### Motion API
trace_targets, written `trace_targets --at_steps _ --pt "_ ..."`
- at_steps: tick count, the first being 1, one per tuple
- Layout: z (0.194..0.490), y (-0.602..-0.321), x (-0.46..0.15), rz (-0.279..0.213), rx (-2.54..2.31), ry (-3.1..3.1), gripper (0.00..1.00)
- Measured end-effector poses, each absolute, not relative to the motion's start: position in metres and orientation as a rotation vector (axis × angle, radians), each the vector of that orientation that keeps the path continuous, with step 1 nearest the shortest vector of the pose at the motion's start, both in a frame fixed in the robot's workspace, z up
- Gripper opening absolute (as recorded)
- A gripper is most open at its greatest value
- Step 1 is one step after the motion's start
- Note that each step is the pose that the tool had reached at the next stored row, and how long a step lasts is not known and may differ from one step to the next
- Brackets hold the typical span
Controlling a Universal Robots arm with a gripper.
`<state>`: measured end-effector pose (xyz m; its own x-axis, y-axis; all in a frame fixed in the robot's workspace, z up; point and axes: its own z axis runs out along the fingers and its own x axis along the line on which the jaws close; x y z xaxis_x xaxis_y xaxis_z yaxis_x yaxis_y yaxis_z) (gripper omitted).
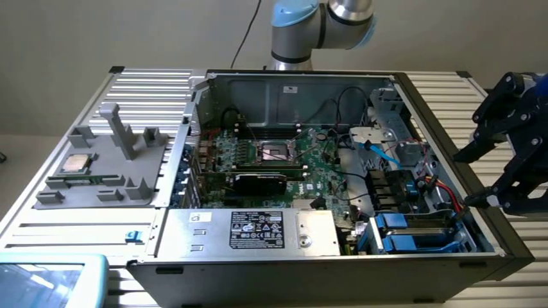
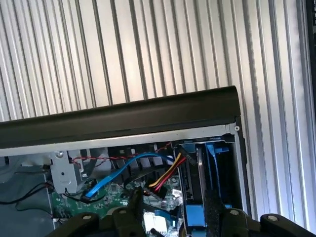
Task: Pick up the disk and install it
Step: 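Insert the first disk wire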
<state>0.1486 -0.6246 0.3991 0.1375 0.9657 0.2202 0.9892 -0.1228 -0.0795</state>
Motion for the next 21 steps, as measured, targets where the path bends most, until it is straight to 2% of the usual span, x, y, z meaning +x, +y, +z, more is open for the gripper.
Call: trace_targets --at_steps 9,21 --pt "0.3991 -0.6247 0.1487 -0.246 -2.096 -2.109 0.61" --pt "0.3971 -0.6278 0.1486 -0.231 -1.883 -2.291 0.61"
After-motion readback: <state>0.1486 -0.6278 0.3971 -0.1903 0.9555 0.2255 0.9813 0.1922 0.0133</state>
